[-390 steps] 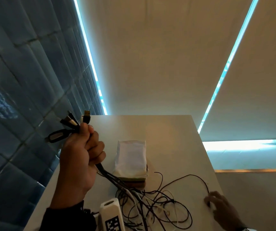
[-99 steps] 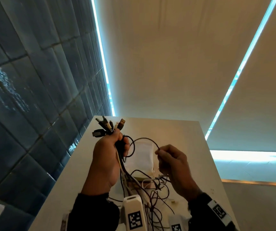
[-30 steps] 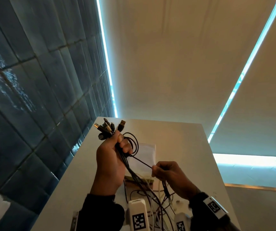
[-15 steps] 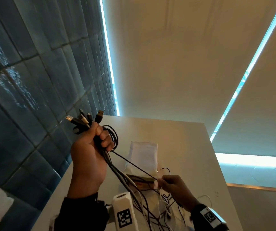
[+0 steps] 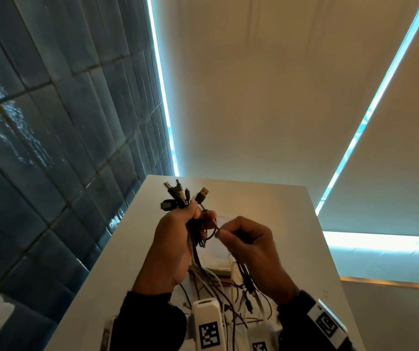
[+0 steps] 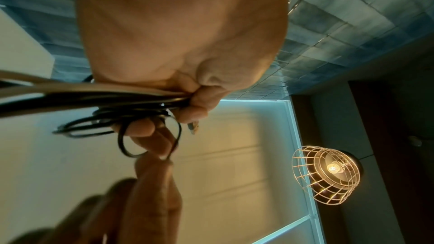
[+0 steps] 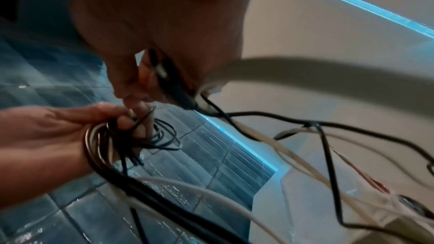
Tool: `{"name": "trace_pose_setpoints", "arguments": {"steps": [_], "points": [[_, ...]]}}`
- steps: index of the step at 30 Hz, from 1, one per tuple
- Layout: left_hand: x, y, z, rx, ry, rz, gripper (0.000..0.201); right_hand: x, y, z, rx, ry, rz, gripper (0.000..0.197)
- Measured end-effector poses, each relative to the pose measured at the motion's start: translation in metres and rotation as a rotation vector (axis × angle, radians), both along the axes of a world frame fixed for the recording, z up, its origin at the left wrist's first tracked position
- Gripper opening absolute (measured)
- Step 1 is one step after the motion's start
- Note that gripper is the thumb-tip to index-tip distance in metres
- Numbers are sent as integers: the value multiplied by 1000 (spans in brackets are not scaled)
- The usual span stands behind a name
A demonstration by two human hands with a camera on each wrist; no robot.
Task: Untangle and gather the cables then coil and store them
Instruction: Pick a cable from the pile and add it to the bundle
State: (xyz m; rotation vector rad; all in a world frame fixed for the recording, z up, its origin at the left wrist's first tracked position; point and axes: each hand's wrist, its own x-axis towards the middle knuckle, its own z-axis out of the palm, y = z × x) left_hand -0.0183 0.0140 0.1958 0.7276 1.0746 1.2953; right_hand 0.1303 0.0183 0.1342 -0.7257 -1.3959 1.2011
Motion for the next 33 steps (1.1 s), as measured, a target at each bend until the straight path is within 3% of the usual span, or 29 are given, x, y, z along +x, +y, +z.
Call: {"name": "trace_pose_setpoints", "arguments": {"steps": [4, 7, 13, 21, 24, 27, 29, 33], "points": [[1, -2, 3, 38, -173, -20, 32, 1, 2, -12, -90, -106, 116, 9], [-8, 0, 4, 111, -256, 38, 32, 10, 6, -33, -191, -149, 145, 21], [-24, 1, 7, 186, -221, 102, 31, 30, 10, -77, -376, -245, 107, 44], [-29, -1, 11, 223, -207, 111, 33, 42, 9, -115, -388, -404, 71, 33], [-34, 0, 10, 238, -180, 115, 33, 46, 9, -123, -364, -536, 70, 28], [-36, 1, 7, 195, -108, 108, 33, 45, 16, -119, -309, -739, -72, 30], [-34, 2, 5, 156, -62, 89, 33, 38, 19, -103, -303, -680, -183, 26], [-23, 3, 0, 93, -5, 90, 32, 22, 17, -44, -295, -221, -224, 20]]}}
